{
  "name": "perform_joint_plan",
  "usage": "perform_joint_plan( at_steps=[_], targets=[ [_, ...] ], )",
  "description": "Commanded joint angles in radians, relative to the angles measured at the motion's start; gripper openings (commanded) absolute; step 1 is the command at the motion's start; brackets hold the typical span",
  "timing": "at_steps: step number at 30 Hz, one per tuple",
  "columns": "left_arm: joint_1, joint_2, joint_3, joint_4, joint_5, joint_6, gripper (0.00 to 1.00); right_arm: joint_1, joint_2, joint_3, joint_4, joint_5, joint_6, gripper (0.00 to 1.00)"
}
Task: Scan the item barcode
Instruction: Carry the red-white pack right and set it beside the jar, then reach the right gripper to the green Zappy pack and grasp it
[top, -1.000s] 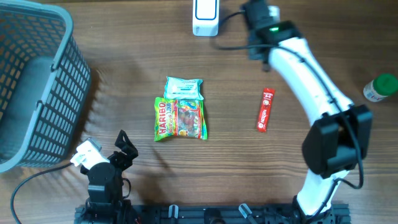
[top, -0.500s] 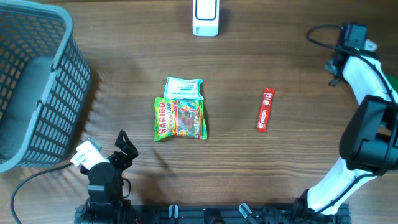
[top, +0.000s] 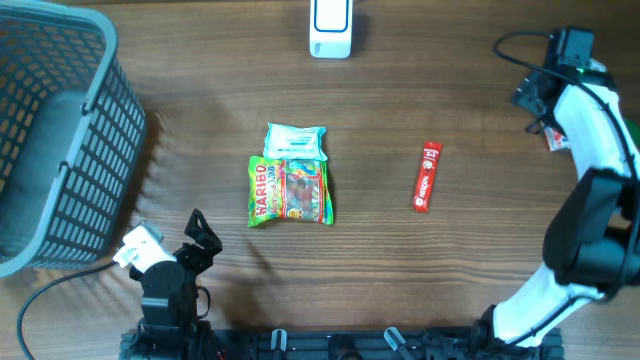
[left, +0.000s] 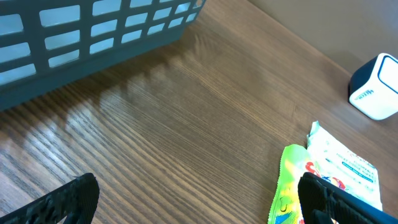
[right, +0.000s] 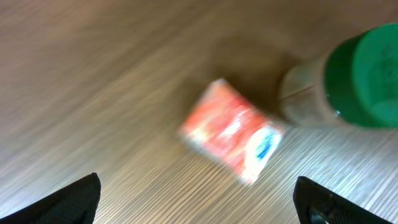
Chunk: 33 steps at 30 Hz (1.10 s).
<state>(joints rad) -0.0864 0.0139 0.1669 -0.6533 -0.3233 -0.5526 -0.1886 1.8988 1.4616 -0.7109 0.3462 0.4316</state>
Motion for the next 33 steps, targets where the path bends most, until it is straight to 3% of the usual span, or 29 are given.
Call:
perform_joint_plan(
  at_steps=[1,7,15,25,33],
  targets=[
    [0.003,-0.009,0.0,-0.003,0.001,-0.006,1.0,0.105,-0.12,0.035,-0.075,-0.196,0.101,1.0],
    [0.003,-0.009,0.0,-0.003,0.001,-0.006,1.0,0.32,-0.131,0.01,-0.203,-0.43,0.137,1.0],
    [0.003,-0.009,0.0,-0.003,0.001,-0.006,1.0,0.602,-0.117,-0.079,-0.139,-0.554,0.063,1.0],
    [0.003,-0.009,0.0,-0.003,0.001,-0.006,1.0,0.813,0.071,-0.08,0.234,-0.554,0.141,0.99],
    [0.003,-0.009,0.0,-0.004,0.002,-0.006,1.0,0.845,0.219,0.037,0.259,-0.405,0.156,0.99]
  ],
)
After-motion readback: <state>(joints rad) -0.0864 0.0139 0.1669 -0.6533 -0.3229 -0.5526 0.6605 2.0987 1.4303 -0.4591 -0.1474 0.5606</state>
